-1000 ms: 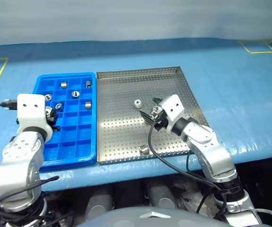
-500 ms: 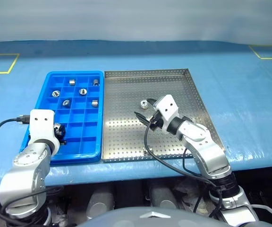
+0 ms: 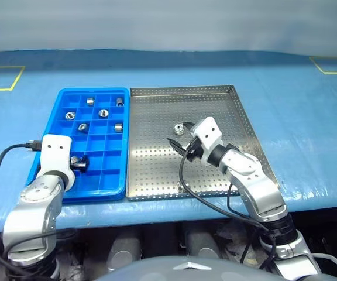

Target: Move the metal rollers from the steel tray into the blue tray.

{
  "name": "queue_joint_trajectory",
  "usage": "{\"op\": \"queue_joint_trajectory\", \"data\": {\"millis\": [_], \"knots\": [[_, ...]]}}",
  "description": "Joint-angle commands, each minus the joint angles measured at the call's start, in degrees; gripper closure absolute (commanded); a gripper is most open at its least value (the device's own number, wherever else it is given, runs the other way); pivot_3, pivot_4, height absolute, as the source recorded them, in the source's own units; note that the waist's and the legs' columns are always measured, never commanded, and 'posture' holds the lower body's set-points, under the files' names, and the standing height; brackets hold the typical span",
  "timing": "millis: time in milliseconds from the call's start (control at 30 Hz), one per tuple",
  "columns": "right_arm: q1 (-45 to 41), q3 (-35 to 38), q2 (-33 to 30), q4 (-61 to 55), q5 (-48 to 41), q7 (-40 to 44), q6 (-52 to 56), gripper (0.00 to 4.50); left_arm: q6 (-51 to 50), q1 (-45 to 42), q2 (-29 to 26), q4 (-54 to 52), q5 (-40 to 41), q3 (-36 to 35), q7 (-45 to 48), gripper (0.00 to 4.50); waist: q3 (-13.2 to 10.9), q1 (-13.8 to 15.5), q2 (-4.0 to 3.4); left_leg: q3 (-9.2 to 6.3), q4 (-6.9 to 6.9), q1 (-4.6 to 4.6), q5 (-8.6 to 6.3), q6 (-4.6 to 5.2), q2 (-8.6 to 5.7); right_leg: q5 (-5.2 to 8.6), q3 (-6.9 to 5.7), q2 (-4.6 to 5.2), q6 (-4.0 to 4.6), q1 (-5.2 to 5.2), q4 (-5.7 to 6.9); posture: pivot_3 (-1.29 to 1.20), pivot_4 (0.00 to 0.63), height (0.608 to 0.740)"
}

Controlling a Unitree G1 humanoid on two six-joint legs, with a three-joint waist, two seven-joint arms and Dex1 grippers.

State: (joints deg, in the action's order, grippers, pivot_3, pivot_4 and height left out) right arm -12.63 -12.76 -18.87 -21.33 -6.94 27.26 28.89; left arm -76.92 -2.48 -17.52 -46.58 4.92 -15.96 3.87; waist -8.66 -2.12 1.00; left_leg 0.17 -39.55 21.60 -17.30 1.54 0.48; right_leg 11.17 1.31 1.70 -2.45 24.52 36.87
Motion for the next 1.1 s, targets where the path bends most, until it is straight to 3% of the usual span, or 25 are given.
{"op": "queue_joint_trajectory", "data": {"millis": [33,233,500,700,1100], "knots": [[-0.33,1.59,-0.31,-2.41,0.01,-0.47,-1.07,0.84,4.78,-5.51,2.89,-3.7,4.37,-3.41,3.42,0.07,0.0,-0.02,0.01,0.0,0.0,0.01,0.0,0.0,0.0,0.0,0.0,0.0,0.0,0.0,0.0,-0.11,0.15,0.74],[0.06,3.22,-1.71,-3.71,1.2,-1.93,-0.38,0.84,5.82,-12.13,3.06,-1.06,14.22,4.99,13.03,0.07,0.01,-0.76,0.0,0.06,-0.01,0.02,-0.02,0.03,-0.02,-0.02,0.02,0.0,-0.02,0.01,-0.02,-0.17,0.15,0.74],[3.77,5.31,-2.74,-6.95,1.64,-4.0,2.77,0.84,14.75,-14.46,1.05,12.62,10.31,18.02,11.94,0.07,0.01,-3.88,-0.01,0.09,0.0,0.01,-0.04,0.06,0.01,-0.02,0.11,-0.1,-0.04,0.04,0.0,-0.26,0.15,0.74],[5.17,5.79,-2.32,-8.11,2.02,-5.45,3.51,0.84,21.0,-17.24,3.02,23.25,10.29,23.16,14.13,0.07,0.01,-6.04,-0.02,0.12,-0.02,0.01,-0.04,0.08,-0.02,-0.05,0.19,-0.11,-0.11,0.03,-0.01,-0.3,0.15,0.74],[6.99,6.39,-2.12,-9.89,2.19,-7.13,3.15,0.84,22.79,-22.88,4.48,33.6,11.24,30.1,20.43,0.07,0.01,-10.45,-0.05,0.12,-0.03,0.03,-0.07,0.13,-0.02,-0.03,0.26,-0.14,-0.19,0.04,0.0,-0.35,0.15,0.74]]}}
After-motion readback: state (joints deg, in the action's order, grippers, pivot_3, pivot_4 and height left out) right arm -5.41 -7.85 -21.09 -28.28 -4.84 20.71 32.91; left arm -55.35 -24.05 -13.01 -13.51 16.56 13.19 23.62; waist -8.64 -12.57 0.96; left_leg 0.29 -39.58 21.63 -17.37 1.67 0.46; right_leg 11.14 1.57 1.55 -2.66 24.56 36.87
